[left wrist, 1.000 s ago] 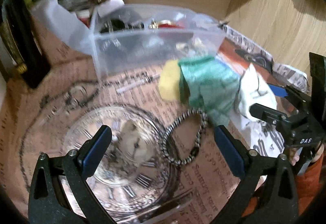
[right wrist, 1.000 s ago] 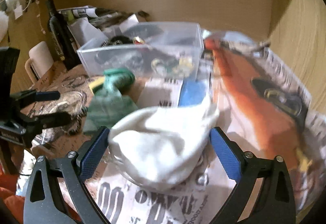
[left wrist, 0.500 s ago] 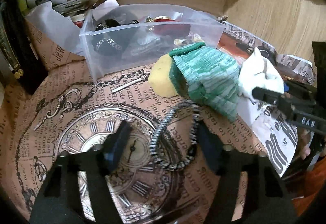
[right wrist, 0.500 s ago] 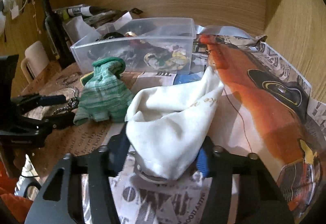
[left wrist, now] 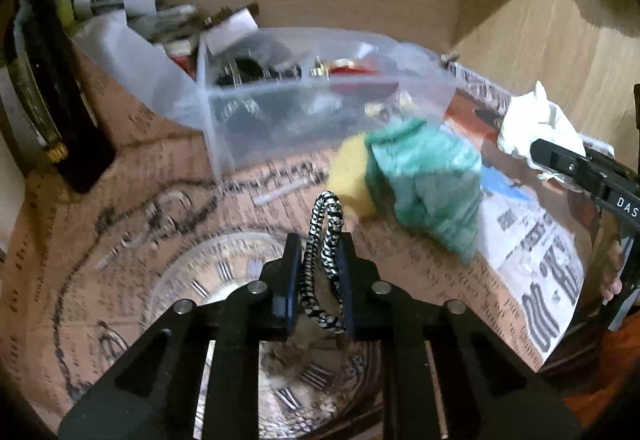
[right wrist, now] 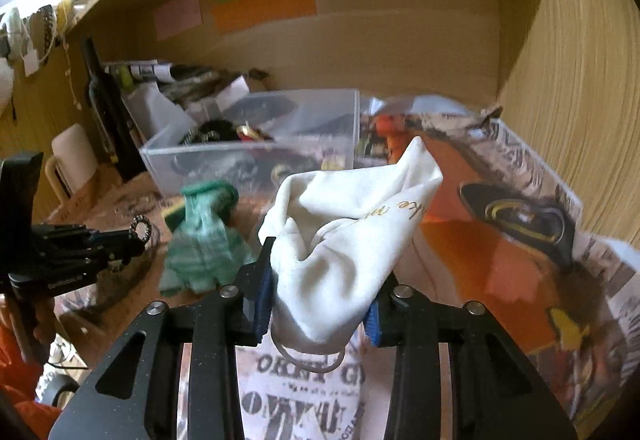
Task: Organize soft objects
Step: 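Carry the white cloth and striped cord into the clear box and release both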
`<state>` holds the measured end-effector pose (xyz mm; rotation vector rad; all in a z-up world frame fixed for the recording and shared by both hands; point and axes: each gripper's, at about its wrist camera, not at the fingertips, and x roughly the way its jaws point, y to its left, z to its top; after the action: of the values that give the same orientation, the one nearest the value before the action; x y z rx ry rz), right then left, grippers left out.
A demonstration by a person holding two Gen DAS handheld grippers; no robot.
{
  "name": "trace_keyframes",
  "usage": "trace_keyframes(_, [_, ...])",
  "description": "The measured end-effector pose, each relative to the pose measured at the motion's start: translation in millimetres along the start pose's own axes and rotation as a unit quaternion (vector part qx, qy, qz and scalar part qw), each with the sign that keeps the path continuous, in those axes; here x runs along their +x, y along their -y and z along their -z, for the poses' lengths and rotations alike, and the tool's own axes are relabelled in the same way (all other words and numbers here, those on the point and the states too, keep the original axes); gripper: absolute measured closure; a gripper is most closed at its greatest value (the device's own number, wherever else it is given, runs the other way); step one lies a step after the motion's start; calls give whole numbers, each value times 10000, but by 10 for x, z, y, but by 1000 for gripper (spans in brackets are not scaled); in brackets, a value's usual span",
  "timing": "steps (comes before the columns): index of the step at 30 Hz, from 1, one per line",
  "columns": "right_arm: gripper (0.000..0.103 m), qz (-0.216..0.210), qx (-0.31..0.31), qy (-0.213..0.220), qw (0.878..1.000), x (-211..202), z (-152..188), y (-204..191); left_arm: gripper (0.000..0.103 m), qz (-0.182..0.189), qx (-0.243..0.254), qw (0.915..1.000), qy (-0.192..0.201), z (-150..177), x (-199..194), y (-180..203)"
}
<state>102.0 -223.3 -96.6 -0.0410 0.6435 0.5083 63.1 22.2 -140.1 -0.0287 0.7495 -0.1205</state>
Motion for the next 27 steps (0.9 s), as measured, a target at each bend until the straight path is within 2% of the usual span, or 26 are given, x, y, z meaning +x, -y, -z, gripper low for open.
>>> trace_keyframes(10, [70,-131,-298,543,9980,-75,-417,-67,85,-344,51,9958,852,-458,-366,-35])
trace_keyframes(19, [70,-395,-538,1066,9921,-111,-836,-202,85,-270,26,9902,1369,-865,-498,-54])
trace_keyframes(25, [70,-535,-516,1177,9903,-6,-1032,-223,85,-36,-10,9893,1460,-1132,-434,-93])
trace_keyframes(27, [70,-579,-471,1143,9906,72,-1084,-210,85,-61,-8,9894,1449,-1182,-393,-91])
